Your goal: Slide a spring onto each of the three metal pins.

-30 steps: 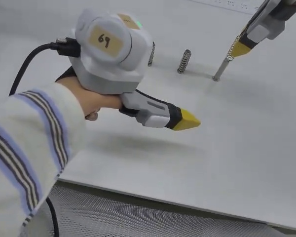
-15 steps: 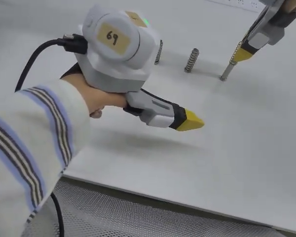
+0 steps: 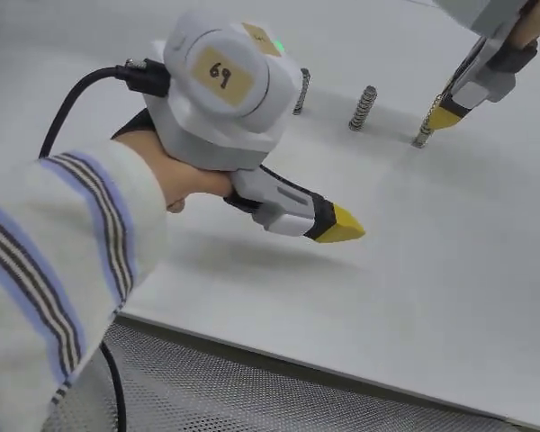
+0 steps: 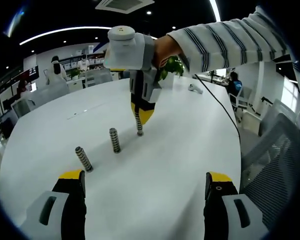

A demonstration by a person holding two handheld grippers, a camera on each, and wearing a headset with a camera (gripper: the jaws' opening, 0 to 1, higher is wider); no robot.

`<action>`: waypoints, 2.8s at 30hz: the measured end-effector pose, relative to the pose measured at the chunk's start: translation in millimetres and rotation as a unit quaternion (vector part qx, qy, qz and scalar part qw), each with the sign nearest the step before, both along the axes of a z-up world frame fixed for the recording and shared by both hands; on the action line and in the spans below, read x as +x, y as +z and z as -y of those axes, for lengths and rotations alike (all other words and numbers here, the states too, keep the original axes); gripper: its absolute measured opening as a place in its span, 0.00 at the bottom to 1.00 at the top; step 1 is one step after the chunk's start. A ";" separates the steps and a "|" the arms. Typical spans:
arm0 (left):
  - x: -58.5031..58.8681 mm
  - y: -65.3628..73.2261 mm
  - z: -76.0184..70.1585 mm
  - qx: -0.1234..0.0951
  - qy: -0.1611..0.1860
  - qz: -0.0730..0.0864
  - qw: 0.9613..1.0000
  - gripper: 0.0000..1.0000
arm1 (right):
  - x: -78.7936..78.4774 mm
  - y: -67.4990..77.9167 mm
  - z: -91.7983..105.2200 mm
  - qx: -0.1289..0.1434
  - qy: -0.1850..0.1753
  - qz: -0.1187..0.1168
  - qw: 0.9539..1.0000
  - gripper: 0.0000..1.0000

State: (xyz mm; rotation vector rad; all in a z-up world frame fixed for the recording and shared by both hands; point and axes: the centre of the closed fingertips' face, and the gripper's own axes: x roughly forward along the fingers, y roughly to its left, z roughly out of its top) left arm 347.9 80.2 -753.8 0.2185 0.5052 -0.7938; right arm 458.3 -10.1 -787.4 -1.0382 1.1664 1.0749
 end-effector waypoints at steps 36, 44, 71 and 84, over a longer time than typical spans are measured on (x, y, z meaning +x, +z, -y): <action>-2.5 -3.6 -17.9 0.006 0.014 -0.021 1.000 0.98 | -3.8 -5.9 5.6 0.014 0.054 0.012 0.998 0.19; -2.9 3.1 -24.1 -0.009 0.022 -0.025 0.999 0.98 | -7.5 16.3 15.2 0.025 0.055 0.030 0.998 0.28; -12.2 31.7 -49.4 -0.017 0.040 -0.022 0.999 0.96 | -78.2 72.7 52.0 0.166 -0.069 0.072 0.981 0.49; -25.2 34.2 -60.2 -0.024 0.052 -0.030 0.998 0.97 | -103.5 95.5 58.9 0.263 -0.155 0.125 0.944 0.64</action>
